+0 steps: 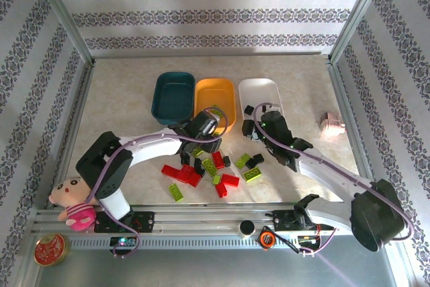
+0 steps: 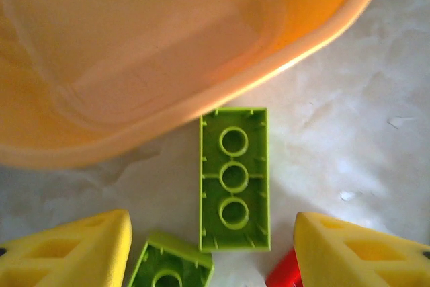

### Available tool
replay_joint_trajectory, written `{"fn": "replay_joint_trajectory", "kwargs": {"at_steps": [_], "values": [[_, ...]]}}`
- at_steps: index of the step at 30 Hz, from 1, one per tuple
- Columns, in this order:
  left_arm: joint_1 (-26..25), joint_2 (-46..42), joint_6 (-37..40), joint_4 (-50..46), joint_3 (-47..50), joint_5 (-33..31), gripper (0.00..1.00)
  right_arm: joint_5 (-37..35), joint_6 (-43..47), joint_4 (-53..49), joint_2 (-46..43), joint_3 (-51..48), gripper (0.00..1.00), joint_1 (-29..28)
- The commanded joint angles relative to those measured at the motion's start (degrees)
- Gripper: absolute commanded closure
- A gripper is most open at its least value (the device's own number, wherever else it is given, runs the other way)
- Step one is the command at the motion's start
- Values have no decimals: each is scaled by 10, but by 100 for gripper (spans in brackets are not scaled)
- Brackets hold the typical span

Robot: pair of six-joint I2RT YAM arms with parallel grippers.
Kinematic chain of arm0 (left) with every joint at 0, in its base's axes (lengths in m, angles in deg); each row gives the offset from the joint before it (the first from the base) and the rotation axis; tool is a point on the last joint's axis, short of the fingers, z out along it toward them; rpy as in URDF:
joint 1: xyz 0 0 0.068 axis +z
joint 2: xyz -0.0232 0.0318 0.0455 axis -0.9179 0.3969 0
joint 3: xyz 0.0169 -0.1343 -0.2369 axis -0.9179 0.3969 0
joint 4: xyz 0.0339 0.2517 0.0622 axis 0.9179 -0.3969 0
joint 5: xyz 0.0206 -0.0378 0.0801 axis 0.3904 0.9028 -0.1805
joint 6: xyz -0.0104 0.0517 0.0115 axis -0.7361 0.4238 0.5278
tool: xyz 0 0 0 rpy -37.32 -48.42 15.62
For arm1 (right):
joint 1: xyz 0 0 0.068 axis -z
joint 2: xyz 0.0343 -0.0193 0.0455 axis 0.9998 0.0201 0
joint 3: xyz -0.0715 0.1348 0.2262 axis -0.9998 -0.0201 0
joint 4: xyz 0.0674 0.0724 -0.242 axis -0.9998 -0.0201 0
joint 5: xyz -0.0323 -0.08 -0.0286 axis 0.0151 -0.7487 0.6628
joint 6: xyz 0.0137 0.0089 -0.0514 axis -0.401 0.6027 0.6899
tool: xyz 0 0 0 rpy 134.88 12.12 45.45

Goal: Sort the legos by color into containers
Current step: Pick up the lego from the center of the table.

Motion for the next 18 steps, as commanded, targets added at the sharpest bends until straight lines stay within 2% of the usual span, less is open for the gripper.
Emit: {"fn": "replay_joint_trajectory", "kwargs": {"at_steps": [1,6,12,18], "values": [[-11,30,37,6,-31,-35,36,-6,-12,-8,-40,-22,32,11],[-13,75,40,2,-63,-50,38,-5,-11,-14,-79,-36,32,21],[-10,108,48,-32,-108,-53,34,0,-10,-19,-96,-44,32,29],[-11,133,42,-47,-112,-53,44,3,-11,-18,-113,-57,31,40]]}}
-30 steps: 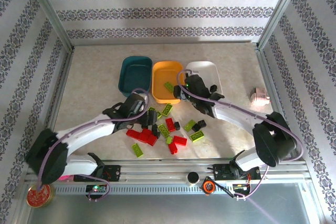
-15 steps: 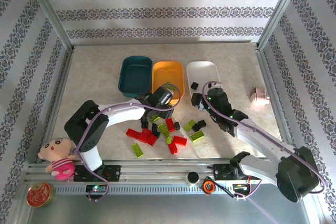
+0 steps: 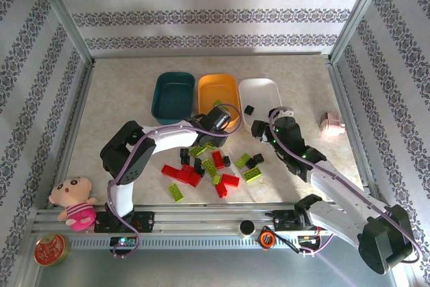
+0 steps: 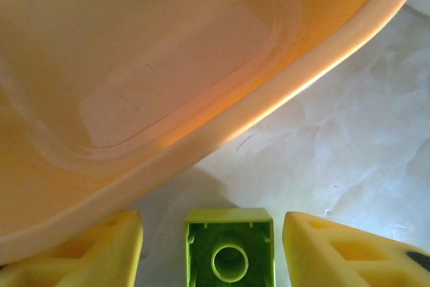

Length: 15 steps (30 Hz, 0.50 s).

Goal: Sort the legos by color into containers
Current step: Pick up the lego from the center of the table.

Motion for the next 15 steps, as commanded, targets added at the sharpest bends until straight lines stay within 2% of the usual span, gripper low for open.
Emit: {"fn": "replay_joint_trajectory", "kwargs": {"at_steps": [1,5,10,15], "values": [[-6,16,4,-37,-3,-10,45,2,-4,-4,-14,-13,31,7],[-11,15,-7,-47,9,-14,48,6,-4,-5,-17,-13,31,11],[-18,3,-16,-34,30,-8,61,5,-7,-3,-19,-14,31,13],[-24,-43,-25,-16,39,12,69,3,-10,-5,-27,-17,31,15]]}}
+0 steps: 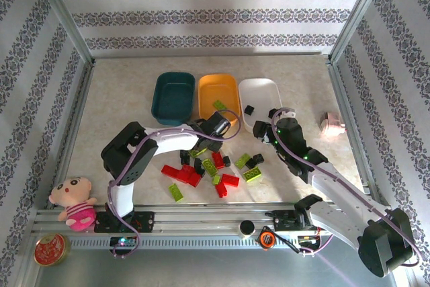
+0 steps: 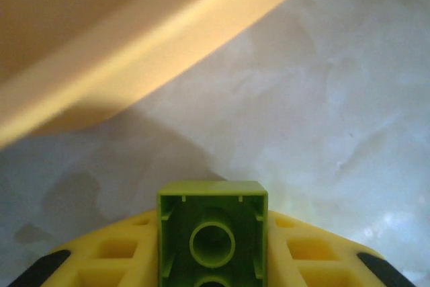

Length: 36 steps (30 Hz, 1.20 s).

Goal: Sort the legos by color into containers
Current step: Pick up the lego from the center of the table, then place the lego in the container.

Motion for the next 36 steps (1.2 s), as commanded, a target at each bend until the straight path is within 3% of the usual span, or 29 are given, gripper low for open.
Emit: {"fn": "replay_joint_trajectory", "kwargs": {"at_steps": [1,8,14,20,24,29,33,36], "values": [[-14,-56,-14,3,14,12,70,-2,-8,-1,-17,-11,31,7],[-4,-159,-29,44,-12,31,70,3,-15,1,-24,-22,31,9],[80,-54,-55,18,-134,84,73,22,-21,1,-15,-27,31,8],[117,59,-68,-20,-244,99,73,61,-19,-12,-14,-39,31,6],[129,96,-79,-36,-289,109,63,96,-14,-12,-3,-51,30,-1],[133,88,-89,-36,-297,126,40,129,1,-12,20,-50,29,-25],[132,19,-105,5,-239,144,32,146,13,-12,49,-31,29,-64],[132,-71,-128,63,-141,156,27,163,22,-2,93,-9,30,-104]]}}
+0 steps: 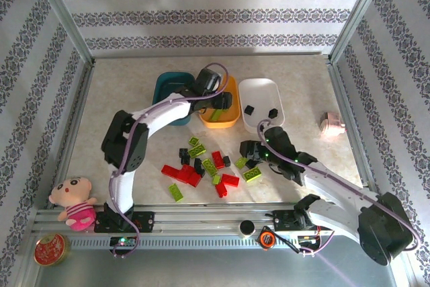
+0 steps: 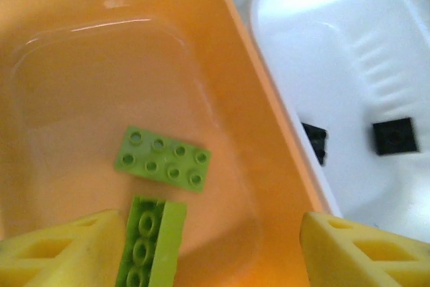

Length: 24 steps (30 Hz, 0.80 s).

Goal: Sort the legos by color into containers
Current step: Place the lego in the container, then pick up the lego from the bottom-center of the table.

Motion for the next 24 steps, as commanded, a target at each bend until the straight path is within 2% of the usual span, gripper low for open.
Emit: {"fn": "replay_joint_trajectory", "kwargs": {"at_steps": [1,3,4,5,9,13,18,24], "values": [[6,-117,-38,78,92,21,25,34,24,9,44,37,31,-37],[6,-179,-51,102,161,21,21,39,31,10,80,56,33,-58],[6,-209,-59,112,194,19,14,39,36,9,97,65,34,-69],[6,-241,-64,119,229,18,12,39,38,9,115,72,36,-78],[4,-342,-87,131,344,9,0,35,40,7,167,93,43,-95],[0,-428,-97,123,421,-3,0,39,35,4,198,102,49,-96],[0,-501,-110,107,483,-12,0,53,39,5,226,112,47,-102],[0,-559,-124,91,529,-21,0,46,42,0,246,122,49,-104]]}}
